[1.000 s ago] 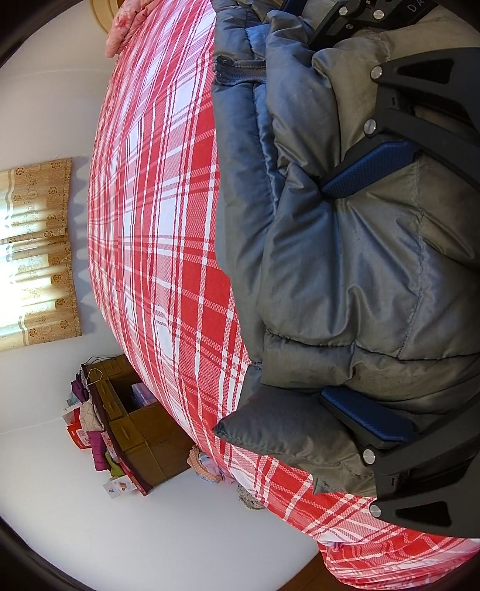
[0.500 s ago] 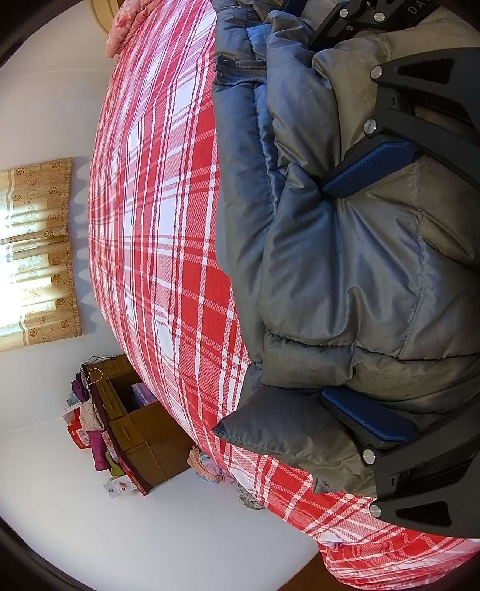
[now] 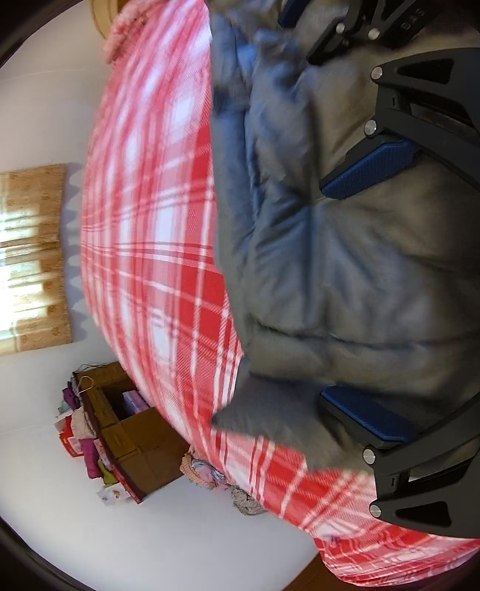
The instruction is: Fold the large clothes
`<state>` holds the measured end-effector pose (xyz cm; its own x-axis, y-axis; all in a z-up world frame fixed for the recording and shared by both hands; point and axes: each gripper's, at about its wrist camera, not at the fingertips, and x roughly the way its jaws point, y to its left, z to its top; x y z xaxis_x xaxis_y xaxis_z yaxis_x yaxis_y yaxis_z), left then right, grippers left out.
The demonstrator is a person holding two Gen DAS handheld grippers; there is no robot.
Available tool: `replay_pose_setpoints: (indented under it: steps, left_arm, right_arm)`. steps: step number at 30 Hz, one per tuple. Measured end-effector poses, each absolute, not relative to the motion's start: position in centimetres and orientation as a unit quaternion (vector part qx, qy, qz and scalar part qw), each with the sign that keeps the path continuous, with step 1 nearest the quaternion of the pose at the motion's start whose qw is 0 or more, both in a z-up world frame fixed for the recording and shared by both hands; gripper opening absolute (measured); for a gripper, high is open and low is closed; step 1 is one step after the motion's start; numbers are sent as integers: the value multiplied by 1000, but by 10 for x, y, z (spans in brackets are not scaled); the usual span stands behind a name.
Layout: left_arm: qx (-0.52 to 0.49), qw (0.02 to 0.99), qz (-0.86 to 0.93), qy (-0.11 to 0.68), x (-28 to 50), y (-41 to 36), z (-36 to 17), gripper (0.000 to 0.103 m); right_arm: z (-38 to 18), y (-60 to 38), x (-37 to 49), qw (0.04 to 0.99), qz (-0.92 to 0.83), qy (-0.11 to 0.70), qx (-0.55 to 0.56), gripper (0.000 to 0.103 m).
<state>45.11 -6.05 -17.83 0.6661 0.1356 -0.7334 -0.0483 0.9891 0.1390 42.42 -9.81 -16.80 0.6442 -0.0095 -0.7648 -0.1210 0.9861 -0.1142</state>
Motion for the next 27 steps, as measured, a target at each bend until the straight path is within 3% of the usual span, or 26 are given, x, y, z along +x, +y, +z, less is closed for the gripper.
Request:
replay_pose_setpoints:
  steps: [4,15,27]
  left_arm:
    - [55,926,32,373,410,-60,-159,102]
    - [41,925,52,375,404,-53,-200,102]
    - [46,934,67,348,368,-41,-176,102]
  right_arm:
    - [-143,-85,378,926,38,370,-66,74]
    - [-185,-83,374,923,37,378,-56,76]
    - [-191,-77,379,916,34,394,-70,79]
